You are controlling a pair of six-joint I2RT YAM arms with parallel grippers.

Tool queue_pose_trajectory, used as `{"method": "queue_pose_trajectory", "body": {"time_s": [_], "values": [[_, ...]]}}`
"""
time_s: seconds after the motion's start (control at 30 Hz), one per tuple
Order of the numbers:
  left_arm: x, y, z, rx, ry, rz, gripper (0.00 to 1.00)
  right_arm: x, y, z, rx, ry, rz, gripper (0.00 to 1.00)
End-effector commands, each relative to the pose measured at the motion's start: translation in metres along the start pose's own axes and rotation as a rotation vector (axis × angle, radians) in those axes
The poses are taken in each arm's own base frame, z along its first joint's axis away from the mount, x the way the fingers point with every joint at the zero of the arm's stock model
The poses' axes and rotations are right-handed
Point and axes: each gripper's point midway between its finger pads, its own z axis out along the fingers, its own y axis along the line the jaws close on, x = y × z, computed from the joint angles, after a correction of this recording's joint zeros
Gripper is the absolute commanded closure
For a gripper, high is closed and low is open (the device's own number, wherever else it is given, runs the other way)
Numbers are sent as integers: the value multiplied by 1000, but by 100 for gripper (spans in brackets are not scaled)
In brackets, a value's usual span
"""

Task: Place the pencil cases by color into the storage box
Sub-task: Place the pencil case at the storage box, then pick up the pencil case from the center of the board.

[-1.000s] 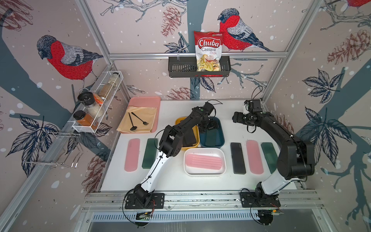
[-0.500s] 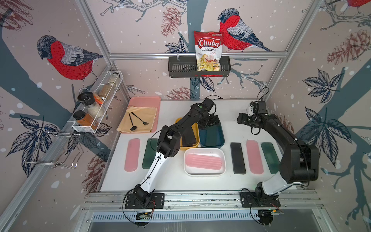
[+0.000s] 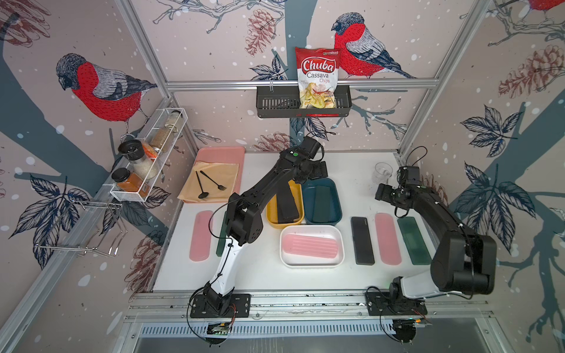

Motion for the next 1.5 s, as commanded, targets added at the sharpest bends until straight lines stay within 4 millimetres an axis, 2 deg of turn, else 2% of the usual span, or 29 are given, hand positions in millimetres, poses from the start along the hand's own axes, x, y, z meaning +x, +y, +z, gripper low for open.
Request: {"method": "queue_pose_trajectory", "body": {"time_s": [0.0, 0.23, 0.57, 0.83, 1.13, 1.47], "values": [[-21, 2, -13, 46, -78, 28, 3, 5, -21, -5, 70, -9, 49, 9], [-26, 26, -34, 69, -55, 48, 3, 16, -55, -15, 144, 19, 95, 9], [-13, 52, -60, 87, -52, 91, 3, 27, -94, -16, 210, 93, -62, 8], [-17, 76, -79, 85, -74, 85, 3, 58, -121, -9, 169, 171, -143, 7], [-22, 87, -87, 68, -93, 78, 3, 80, -125, 18, 109, 293, -132, 0], [-27, 84, -81, 84, -87, 54, 3, 91, -137, 31, 157, 332, -131, 0]]}}
